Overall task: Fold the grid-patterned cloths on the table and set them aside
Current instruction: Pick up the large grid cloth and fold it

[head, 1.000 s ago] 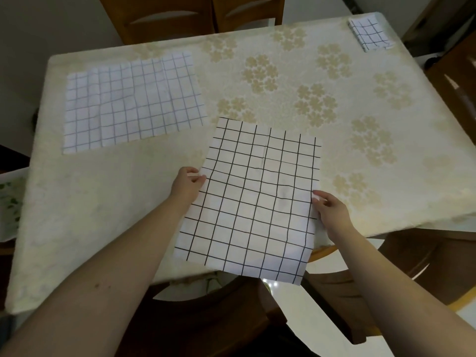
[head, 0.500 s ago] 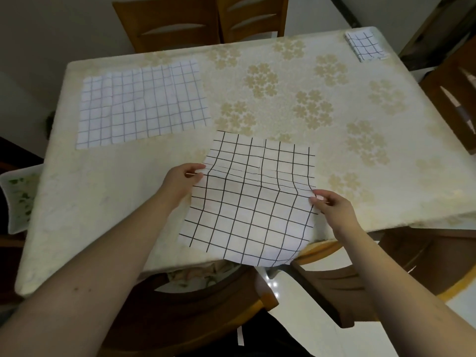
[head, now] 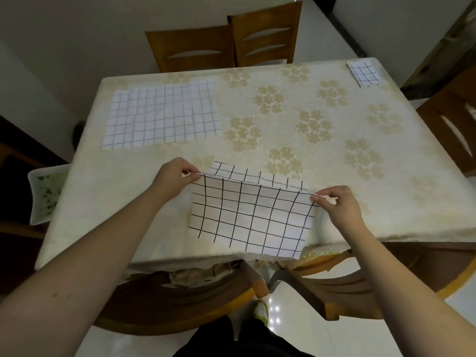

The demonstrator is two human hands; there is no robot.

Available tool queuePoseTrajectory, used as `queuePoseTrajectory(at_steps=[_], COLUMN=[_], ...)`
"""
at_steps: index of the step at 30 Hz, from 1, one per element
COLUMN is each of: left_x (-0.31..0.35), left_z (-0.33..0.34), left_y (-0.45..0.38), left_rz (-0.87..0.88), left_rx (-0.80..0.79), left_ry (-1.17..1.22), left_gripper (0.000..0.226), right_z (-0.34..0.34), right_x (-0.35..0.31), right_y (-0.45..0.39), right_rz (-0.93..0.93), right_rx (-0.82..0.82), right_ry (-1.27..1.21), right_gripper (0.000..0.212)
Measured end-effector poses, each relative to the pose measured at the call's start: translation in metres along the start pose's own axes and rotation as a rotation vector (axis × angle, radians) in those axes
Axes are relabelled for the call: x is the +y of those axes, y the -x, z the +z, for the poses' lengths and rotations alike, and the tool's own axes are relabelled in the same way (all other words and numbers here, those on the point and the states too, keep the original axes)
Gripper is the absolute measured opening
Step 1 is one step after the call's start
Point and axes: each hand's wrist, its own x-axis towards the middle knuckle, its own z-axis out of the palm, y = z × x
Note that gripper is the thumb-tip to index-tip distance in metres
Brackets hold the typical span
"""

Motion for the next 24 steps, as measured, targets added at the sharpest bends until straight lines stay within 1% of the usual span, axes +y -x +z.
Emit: queuePoseTrajectory(at_steps=[2,3,5,7,11,18,22,24], left_x=[0.001,0.003,0.01,0.016,0.022,0.022,0.006,-0.008], left_z=[-0.009,-0.013,-0.022,-0.029,-0.042,-0.053,-0.047,-0.04], left_y=[0.004,0.007,0.015,0.023,0.037,0.048,0.045,0.04], left_rz=[0.023,0.015,-0.058,-0.143,-0.17,-0.261,-0.376,-0.436], left_rx=[-0.01,-0.025,-0.063,-0.097,-0.112,-0.065,-0.006,0.03], left_ry=[-0.022,0.011,0.157,0.312,0.525,0.645,0.684,0.66], left_gripper=[0.008,0.007,0.007,0.005,0.008,0.008,0.006,0.008], right_z=[-0.007,-0.01,-0.015,-0.018,-0.019,-0.012,0.005,0.018], right_x=[-0.007,-0.011,-0.019,-0.024,-0.035,-0.054,-0.062,-0.06], right_y=[0.0,0.0,0.0,-0.001,-0.003,-0.01,-0.02,-0.028], right_rz=[0.013,0.032,0.048,0.031,0.013,0.008,0.068,0.117], right_rx=[-0.016,-0.04,-0.078,-0.099,-0.12,-0.146,-0.193,-0.224], right_ry=[-0.121,-0.215,-0.329,-0.371,-0.427,-0.481,-0.504,-0.529], right_gripper=[0.014,0.013,0.009,0.006,0.007,0.01,0.006,0.01])
